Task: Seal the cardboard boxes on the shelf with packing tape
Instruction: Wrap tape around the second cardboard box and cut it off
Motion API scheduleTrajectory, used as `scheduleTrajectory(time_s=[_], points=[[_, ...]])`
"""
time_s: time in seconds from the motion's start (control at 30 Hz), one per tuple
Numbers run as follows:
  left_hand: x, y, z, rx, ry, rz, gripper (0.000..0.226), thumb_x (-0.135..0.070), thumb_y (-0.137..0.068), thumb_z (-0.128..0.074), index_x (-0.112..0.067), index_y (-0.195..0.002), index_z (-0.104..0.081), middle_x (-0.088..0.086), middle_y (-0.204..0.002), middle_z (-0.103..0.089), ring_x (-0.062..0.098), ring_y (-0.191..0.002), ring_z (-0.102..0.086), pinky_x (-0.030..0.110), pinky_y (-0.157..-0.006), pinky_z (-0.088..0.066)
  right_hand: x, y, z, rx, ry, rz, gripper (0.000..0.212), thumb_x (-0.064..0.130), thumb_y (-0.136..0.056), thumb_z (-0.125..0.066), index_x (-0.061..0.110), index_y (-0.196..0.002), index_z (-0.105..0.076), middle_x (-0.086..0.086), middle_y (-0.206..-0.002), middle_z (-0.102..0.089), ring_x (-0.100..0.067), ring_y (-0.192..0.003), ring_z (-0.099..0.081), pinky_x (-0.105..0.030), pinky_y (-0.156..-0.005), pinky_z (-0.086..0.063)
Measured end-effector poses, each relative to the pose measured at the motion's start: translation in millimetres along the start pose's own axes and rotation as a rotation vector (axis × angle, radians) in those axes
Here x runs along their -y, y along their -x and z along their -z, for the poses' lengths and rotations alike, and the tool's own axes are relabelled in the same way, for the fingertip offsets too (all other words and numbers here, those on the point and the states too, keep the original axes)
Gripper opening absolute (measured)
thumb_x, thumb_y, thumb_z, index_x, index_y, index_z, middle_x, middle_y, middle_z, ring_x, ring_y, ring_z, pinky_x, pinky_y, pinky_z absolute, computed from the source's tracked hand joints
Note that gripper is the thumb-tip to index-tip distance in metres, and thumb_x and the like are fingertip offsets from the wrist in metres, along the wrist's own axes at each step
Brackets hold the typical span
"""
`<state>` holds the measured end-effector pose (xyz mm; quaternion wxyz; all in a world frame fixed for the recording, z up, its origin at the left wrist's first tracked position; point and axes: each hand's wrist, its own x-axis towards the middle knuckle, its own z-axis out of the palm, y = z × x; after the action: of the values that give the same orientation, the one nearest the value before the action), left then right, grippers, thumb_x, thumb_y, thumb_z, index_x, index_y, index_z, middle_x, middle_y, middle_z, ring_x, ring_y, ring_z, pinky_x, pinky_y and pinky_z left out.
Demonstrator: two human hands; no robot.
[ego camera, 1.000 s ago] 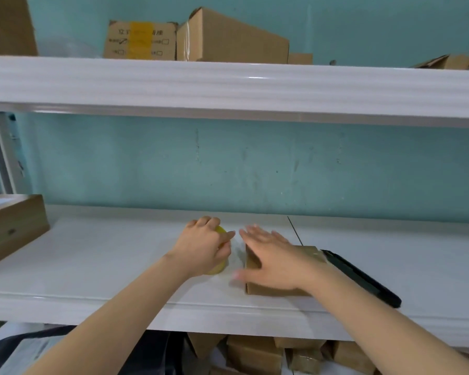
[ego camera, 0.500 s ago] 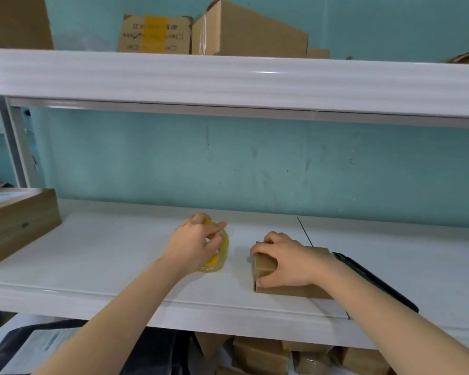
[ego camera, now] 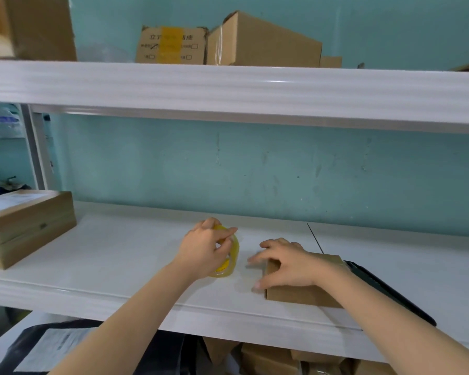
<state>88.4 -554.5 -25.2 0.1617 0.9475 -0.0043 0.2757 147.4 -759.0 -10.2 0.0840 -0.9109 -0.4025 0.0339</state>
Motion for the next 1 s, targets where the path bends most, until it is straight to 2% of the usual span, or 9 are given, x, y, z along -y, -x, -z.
scheduleTrajectory(time_s=[0.13, 0.23, 0.33, 0.47, 0.57, 0.7, 0.77, 0.87, 1.0], points=[[-6, 2, 1, 0.030, -0.051, -0.070, 0.035, -0.033, -0.093, -0.046, -0.037, -0.126, -0.058, 0.002, -0.126, -0.053, 0.022, -0.116, -0.049, 0.030, -0.093, -0.039, 12, 0, 4, -0.509, -0.259, 0.059, 0.034, 0.035, -0.082, -0.066, 0.022, -0.113, -0.065, 0.006, -0.117, -0.064, -0.009, -0.112, -0.055, -0.028, -0.101, -0.038], [-10, 3, 5, 0.032, -0.024, -0.096, 0.033, -0.030, -0.093, -0.048, -0.035, -0.123, -0.061, 0.002, -0.123, -0.054, 0.022, -0.113, -0.049, 0.031, -0.092, -0.041, 30, -3, 6, -0.513, -0.256, 0.150, 0.040, 0.014, -0.081, -0.064, 0.019, -0.120, -0.060, 0.004, -0.116, -0.063, -0.011, -0.105, -0.057, -0.013, -0.087, -0.040], [-11, 6, 11, 0.036, 0.030, -0.124, 0.027, -0.028, -0.093, -0.050, -0.031, -0.114, -0.067, 0.002, -0.115, -0.055, 0.023, -0.106, -0.051, 0.032, -0.089, -0.042, 34, -7, 6, -0.561, -0.088, 0.207, 0.036, 0.015, -0.081, -0.062, 0.017, -0.116, -0.063, 0.000, -0.118, -0.064, -0.019, -0.106, -0.058, -0.031, -0.092, -0.045], [-9, 10, 16, 0.124, 0.008, -0.203, 0.028, -0.039, -0.089, -0.054, -0.031, -0.113, -0.066, 0.002, -0.118, -0.052, 0.022, -0.108, -0.050, 0.032, -0.092, -0.041, 35, -6, 6, -0.654, -0.039, 0.287, 0.019, 0.013, -0.083, -0.056, 0.014, -0.092, -0.073, -0.005, -0.089, -0.072, -0.028, -0.081, -0.065, -0.037, -0.069, -0.052], [-6, 10, 25, 0.229, -0.028, -0.186, 0.059, -0.047, -0.075, -0.068, -0.034, -0.130, -0.052, -0.002, -0.117, -0.047, 0.015, -0.109, -0.045, 0.028, -0.093, -0.040, 30, -2, 7, -0.644, 0.052, 0.361, 0.019, 0.011, -0.083, -0.053, 0.011, -0.086, -0.072, -0.007, -0.084, -0.071, -0.030, -0.073, -0.066, -0.039, -0.062, -0.053], [-7, 10, 46, 0.211, -0.011, -0.175, 0.064, -0.015, -0.078, -0.063, -0.027, -0.138, -0.044, 0.001, -0.124, -0.056, 0.020, -0.115, -0.052, 0.022, -0.091, -0.038, 25, 13, 14, -0.722, 0.088, 0.408, 0.014, 0.007, -0.082, -0.056, 0.009, -0.081, -0.070, -0.006, -0.082, -0.072, -0.028, -0.068, -0.067, -0.039, -0.054, -0.054], [-14, 17, 61, 0.182, 0.014, -0.225, 0.067, -0.013, -0.074, -0.053, -0.032, -0.138, -0.044, -0.005, -0.106, -0.058, 0.020, -0.102, -0.056, 0.024, -0.082, -0.043, 24, 26, 22, -0.772, 0.075, 0.465, 0.016, 0.007, -0.082, -0.056, 0.011, -0.079, -0.071, -0.003, -0.081, -0.073, -0.024, -0.066, -0.069, -0.035, -0.049, -0.053], [-32, 28, 86, 0.137, -0.110, -0.365, 0.078, -0.020, -0.065, -0.040, -0.046, -0.138, -0.037, -0.013, -0.079, -0.040, 0.017, -0.075, -0.049, 0.033, -0.066, -0.044, 18, 49, 33, -0.793, 0.105, 0.571, 0.022, 0.010, -0.085, -0.051, 0.010, -0.085, -0.073, -0.005, -0.079, -0.073, -0.024, -0.065, -0.069, -0.032, -0.044, -0.052], [-64, 30, 99, 0.122, -0.340, -0.474, 0.078, -0.026, -0.070, -0.034, -0.052, -0.142, -0.019, -0.011, -0.070, -0.028, 0.015, -0.065, -0.030, 0.029, -0.055, -0.023, 5, 73, 39, -0.803, 0.085, 0.573, 0.019, 0.006, -0.085, -0.054, 0.006, -0.088, -0.072, -0.004, -0.081, -0.074, -0.018, -0.069, -0.071, -0.031, -0.051, -0.055]])
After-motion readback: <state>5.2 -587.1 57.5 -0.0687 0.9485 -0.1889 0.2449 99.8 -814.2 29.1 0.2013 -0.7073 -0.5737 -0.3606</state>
